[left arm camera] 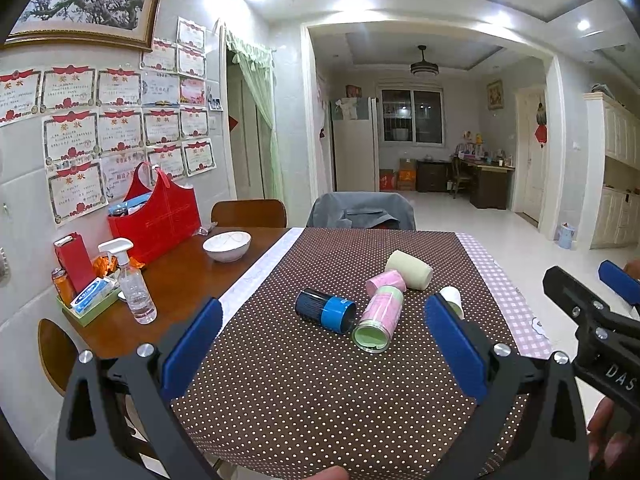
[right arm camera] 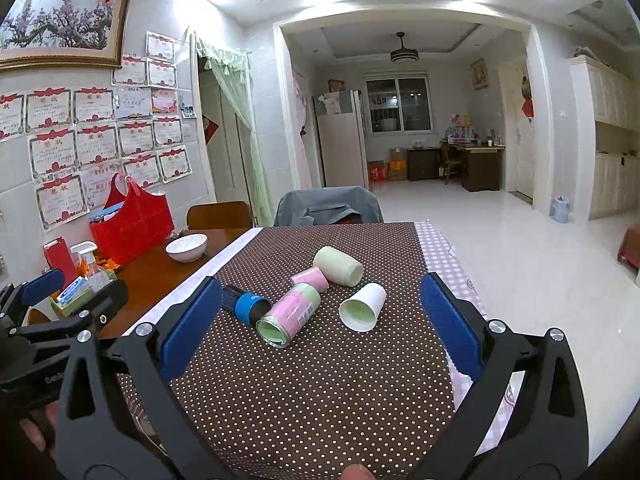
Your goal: Flip cup upside down
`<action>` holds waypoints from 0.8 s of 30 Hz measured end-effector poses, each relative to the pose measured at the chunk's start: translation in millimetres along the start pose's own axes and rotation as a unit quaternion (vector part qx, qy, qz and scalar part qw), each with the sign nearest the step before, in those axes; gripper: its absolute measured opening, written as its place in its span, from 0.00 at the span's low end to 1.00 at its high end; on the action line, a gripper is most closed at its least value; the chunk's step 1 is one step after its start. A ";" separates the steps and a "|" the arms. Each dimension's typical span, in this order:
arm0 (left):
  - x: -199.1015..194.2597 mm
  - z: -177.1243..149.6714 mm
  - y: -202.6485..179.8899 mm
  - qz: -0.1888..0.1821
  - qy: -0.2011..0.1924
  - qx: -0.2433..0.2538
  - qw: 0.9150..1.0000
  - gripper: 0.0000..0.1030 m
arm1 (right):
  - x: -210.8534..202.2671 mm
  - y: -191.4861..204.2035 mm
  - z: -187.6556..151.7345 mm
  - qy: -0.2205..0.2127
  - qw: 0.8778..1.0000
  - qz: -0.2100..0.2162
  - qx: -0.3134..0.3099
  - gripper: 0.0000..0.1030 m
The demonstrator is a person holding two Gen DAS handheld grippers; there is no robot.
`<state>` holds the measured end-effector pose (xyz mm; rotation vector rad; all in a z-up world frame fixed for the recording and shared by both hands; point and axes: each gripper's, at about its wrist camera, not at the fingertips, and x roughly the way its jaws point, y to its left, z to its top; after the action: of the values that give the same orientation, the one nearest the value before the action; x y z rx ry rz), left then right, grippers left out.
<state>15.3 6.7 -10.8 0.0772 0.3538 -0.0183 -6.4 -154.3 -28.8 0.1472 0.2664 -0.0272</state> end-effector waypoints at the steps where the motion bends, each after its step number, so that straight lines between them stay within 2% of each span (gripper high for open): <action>1: 1.0 0.0 0.1 0.000 0.002 0.000 1.000 0.96 | 1.1 0.1 -0.2 0.001 1.000 0.000 0.000 0.94; 14: 38.5 3.8 4.9 0.001 0.030 0.003 1.000 0.96 | 35.3 0.0 -2.6 0.031 0.999 -0.005 -0.011 0.94; 24: 101.9 9.9 2.8 -0.002 0.073 0.023 0.997 0.96 | 85.2 -14.2 -1.4 0.072 0.997 -0.023 -0.001 0.94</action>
<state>114.5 8.2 -36.7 0.1230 0.4996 -0.0247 74.8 -168.8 -54.6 0.1408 0.4133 -0.0616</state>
